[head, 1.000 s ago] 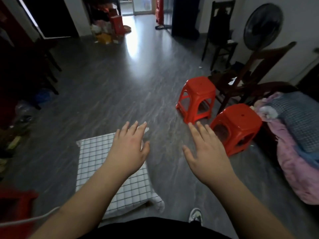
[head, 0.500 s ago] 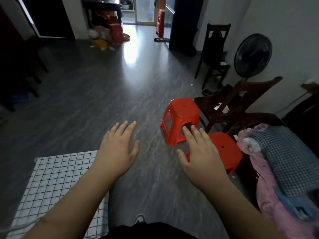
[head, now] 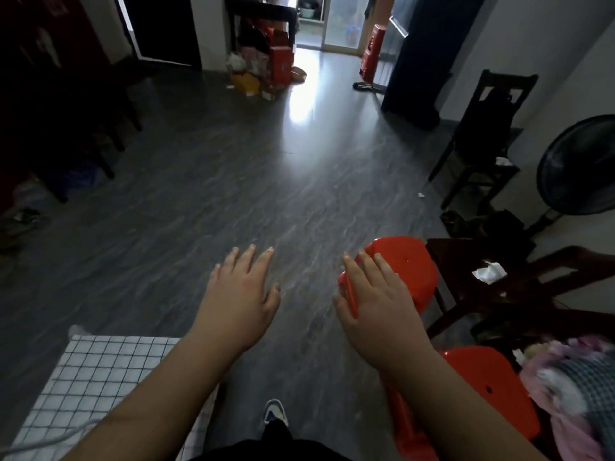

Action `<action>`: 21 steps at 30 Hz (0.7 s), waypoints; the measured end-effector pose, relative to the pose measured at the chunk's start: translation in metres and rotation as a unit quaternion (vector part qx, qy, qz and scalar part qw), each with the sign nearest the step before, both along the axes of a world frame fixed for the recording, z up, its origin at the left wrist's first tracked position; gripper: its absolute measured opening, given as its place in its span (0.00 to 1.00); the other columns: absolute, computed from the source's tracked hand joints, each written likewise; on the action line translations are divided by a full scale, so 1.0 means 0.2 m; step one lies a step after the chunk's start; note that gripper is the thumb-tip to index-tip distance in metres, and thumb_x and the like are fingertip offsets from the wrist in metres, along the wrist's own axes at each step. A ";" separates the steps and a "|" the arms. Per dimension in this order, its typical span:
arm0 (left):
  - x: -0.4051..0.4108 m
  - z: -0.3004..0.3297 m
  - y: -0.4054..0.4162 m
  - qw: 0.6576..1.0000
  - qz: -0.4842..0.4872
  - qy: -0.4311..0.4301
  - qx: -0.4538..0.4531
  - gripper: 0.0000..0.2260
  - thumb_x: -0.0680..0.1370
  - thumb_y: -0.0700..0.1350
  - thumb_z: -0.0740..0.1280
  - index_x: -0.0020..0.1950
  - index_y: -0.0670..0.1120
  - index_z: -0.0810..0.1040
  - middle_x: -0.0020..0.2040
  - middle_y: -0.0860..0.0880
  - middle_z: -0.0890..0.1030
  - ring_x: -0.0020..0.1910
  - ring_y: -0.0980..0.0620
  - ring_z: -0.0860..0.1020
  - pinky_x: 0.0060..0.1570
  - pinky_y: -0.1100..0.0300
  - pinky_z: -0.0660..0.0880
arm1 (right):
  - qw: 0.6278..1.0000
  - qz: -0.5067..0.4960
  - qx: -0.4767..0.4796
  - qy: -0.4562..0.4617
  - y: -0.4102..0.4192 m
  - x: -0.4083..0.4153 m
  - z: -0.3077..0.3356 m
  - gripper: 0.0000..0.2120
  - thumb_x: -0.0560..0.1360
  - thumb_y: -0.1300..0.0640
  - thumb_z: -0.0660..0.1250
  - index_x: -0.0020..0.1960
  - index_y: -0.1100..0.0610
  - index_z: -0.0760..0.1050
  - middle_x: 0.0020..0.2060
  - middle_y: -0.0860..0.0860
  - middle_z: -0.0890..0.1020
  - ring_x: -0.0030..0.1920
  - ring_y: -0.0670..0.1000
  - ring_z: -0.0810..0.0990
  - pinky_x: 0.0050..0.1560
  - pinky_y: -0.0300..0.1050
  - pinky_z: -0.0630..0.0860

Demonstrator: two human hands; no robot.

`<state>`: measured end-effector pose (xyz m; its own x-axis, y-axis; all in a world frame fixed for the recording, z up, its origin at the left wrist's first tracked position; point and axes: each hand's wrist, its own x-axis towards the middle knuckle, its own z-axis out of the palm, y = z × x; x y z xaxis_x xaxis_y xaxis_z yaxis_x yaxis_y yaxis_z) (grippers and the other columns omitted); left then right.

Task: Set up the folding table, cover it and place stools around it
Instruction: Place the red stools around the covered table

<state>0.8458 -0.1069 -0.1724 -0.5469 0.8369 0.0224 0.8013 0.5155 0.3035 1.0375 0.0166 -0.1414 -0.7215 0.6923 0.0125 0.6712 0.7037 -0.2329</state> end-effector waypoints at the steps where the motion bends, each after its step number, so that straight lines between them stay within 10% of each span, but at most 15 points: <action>1: -0.10 0.01 0.08 1.000 0.007 -0.001 0.001 0.29 0.80 0.58 0.57 0.80 0.52 0.57 0.79 0.45 0.61 0.78 0.42 0.56 0.75 0.43 0.58 | 1.000 -0.003 -0.006 0.000 0.09 -0.09 0.00 0.32 0.81 0.39 0.53 0.80 0.45 0.46 0.81 0.48 0.50 0.79 0.52 0.45 0.78 0.53 0.48; 12: -0.76 0.08 0.89 0.999 0.004 0.025 -0.020 0.29 0.77 0.58 0.56 0.78 0.51 0.63 0.77 0.45 0.65 0.77 0.41 0.61 0.73 0.41 0.61 | 1.000 0.018 0.007 0.014 0.97 -0.82 -0.02 0.33 0.77 0.38 0.48 0.80 0.48 0.53 0.79 0.53 0.59 0.79 0.56 0.54 0.77 0.56 0.56; 21: -1.40 0.00 1.53 0.993 0.094 0.037 -0.055 0.29 0.80 0.58 0.57 0.80 0.54 0.56 0.80 0.47 0.59 0.79 0.44 0.54 0.77 0.45 0.52 | 0.988 0.152 -0.004 -0.002 1.78 -1.60 -0.09 0.32 0.81 0.39 0.50 0.80 0.45 0.42 0.81 0.49 0.47 0.80 0.53 0.44 0.78 0.53 0.46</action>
<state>0.5652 0.1982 -0.1722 -0.6941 0.7196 -0.0182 0.7056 0.6852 0.1805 0.7172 0.3722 -0.1587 -0.8960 0.4441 0.0046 0.4303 0.8707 -0.2381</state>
